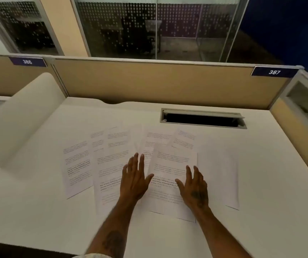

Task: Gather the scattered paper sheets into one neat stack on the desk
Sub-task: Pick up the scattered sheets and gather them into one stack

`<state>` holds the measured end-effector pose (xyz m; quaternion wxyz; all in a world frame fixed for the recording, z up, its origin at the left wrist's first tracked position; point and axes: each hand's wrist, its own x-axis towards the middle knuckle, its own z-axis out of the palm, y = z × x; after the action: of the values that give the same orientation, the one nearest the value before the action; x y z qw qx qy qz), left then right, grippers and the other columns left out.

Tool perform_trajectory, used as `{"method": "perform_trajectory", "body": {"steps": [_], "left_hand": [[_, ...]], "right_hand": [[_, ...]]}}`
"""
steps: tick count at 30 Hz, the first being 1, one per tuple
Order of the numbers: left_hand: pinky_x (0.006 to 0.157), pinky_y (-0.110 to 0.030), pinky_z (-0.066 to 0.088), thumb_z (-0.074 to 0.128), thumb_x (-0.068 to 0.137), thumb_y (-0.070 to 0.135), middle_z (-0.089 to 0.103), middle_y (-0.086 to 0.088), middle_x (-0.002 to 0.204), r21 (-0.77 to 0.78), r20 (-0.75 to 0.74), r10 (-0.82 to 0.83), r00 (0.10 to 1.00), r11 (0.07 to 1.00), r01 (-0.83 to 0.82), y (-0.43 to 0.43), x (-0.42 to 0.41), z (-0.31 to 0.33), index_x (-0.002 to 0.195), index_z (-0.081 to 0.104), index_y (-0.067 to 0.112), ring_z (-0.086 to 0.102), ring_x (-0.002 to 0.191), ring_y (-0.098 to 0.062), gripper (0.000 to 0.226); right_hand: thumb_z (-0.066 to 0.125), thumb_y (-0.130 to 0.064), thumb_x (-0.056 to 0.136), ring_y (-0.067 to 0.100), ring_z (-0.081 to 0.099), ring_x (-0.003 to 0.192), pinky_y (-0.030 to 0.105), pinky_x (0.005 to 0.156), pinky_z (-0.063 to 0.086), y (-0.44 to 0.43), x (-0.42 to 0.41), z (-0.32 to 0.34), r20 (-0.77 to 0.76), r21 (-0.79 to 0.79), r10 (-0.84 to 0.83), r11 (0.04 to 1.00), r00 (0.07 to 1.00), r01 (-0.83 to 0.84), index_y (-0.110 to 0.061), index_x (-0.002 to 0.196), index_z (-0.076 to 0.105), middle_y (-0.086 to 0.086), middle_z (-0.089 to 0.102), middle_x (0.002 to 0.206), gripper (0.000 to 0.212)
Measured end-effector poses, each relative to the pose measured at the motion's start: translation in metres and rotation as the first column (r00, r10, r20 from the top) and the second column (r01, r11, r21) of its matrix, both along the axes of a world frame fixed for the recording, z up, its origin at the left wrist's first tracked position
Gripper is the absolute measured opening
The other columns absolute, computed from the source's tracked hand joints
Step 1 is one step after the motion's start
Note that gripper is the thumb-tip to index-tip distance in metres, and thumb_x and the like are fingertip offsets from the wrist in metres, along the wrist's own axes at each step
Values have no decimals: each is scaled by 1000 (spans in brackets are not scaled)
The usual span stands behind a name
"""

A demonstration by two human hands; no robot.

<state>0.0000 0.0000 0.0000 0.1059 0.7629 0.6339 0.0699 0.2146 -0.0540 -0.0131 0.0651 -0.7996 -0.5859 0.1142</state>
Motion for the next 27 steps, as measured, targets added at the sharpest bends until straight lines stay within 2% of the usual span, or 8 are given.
{"method": "perform_trajectory", "body": {"steps": [5, 8, 14, 18, 20, 23, 25, 27], "left_hand": [[112, -46, 39, 47, 98, 55, 35, -11, 159, -215, 124, 157, 980, 968, -128, -6, 16, -15, 157, 23, 14, 34, 144, -29, 76], [108, -47, 44, 55, 97, 46, 41, -9, 153, -340, 251, 269, 930, 924, -176, -6, 23, -20, 153, 31, 13, 40, 140, -27, 69], [104, -42, 49, 66, 94, 35, 58, -11, 140, -431, 378, 401, 835, 874, -225, 2, 30, -27, 144, 46, 12, 58, 125, -27, 58], [92, -37, 56, 66, 94, 20, 68, -11, 128, -476, 468, 427, 774, 860, -186, 7, 33, -25, 131, 59, 9, 68, 110, -26, 40], [89, -37, 59, 62, 95, 19, 73, -10, 119, -473, 524, 414, 744, 868, -150, 9, 31, -20, 121, 65, 9, 72, 101, -25, 28], [86, -44, 62, 60, 96, 21, 77, -7, 107, -477, 653, 452, 608, 869, -133, 13, 14, -7, 106, 69, 17, 75, 90, -22, 13], [84, -44, 63, 63, 95, 19, 78, -4, 106, -510, 732, 500, 462, 852, -115, 16, -6, 4, 109, 68, 17, 77, 88, -22, 15], [84, -45, 63, 71, 90, 15, 79, -7, 110, -551, 789, 543, 289, 833, -60, 18, -30, 18, 114, 68, 15, 78, 91, -24, 24]], "right_hand": [[47, -56, 94, 25, 37, 138, 40, 109, 42, -4, 3, -12, -139, -74, -202, 978, 970, 193, -16, 152, 26, 10, 29, 155, 73], [58, -51, 91, 25, 43, 129, 39, 103, 48, -4, 3, -14, -214, -66, -262, 965, 941, 254, -14, 146, 33, 10, 40, 144, 70], [69, -33, 88, 27, 47, 123, 39, 97, 52, 4, 2, -14, -335, -83, -348, 936, 876, 341, -11, 147, 33, 13, 45, 137, 73], [72, -13, 87, 34, 53, 123, 46, 97, 53, 14, 3, -12, -516, -111, -465, 869, 719, 483, -9, 147, 36, 18, 51, 136, 70], [66, -12, 92, 34, 62, 114, 47, 94, 56, 22, 4, -8, -590, -124, -476, 852, 652, 509, -6, 138, 50, 17, 61, 130, 49], [58, -16, 96, 31, 69, 95, 44, 87, 59, 37, 6, 4, -720, -89, -379, 881, 581, 465, -3, 109, 68, 14, 72, 110, 21], [59, -17, 96, 32, 69, 93, 38, 82, 58, 49, 4, 17, -803, -56, -295, 902, 518, 427, -1, 96, 68, 13, 74, 102, 19], [61, -20, 95, 33, 70, 94, 41, 82, 58, 61, -5, 30, -847, -33, -218, 932, 484, 361, 3, 92, 65, 13, 74, 97, 23]]}}
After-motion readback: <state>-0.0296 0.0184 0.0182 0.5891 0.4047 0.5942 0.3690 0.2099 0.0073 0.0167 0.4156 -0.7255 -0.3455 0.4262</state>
